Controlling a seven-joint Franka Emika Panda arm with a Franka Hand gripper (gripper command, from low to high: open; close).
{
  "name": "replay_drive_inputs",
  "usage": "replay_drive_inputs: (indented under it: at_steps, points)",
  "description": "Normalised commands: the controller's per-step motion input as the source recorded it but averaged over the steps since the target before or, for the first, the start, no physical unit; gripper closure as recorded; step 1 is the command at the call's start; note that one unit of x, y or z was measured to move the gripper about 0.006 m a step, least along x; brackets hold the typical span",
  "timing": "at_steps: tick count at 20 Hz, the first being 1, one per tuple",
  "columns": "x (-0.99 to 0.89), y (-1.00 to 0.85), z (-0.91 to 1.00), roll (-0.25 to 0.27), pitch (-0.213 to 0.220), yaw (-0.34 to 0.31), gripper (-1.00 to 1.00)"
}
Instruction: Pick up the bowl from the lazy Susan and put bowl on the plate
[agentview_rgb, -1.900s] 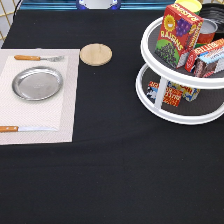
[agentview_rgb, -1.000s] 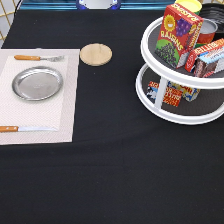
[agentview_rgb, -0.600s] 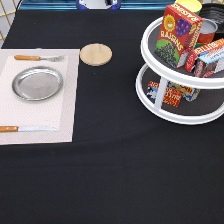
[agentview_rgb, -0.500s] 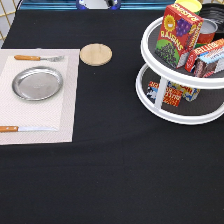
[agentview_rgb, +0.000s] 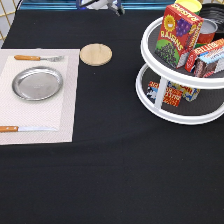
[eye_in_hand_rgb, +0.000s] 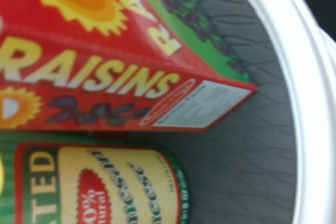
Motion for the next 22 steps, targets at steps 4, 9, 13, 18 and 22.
replay_drive_inputs:
  at_steps: [4,9,13,18,22]
  points:
    - [0.23,0.24,-0.15,0.008,-0.044,0.031,-1.0]
    - [0.35,0.31,-0.17,-0.018,-0.004,0.009,-1.0]
    - [0.27,0.22,-0.2,-0.012,-0.002,0.0,-1.0]
    - [0.2,0.01,-0.23,0.007,-0.008,0.0,-1.0]
    - [0.25,0.01,-0.3,0.0,0.0,0.0,-1.0]
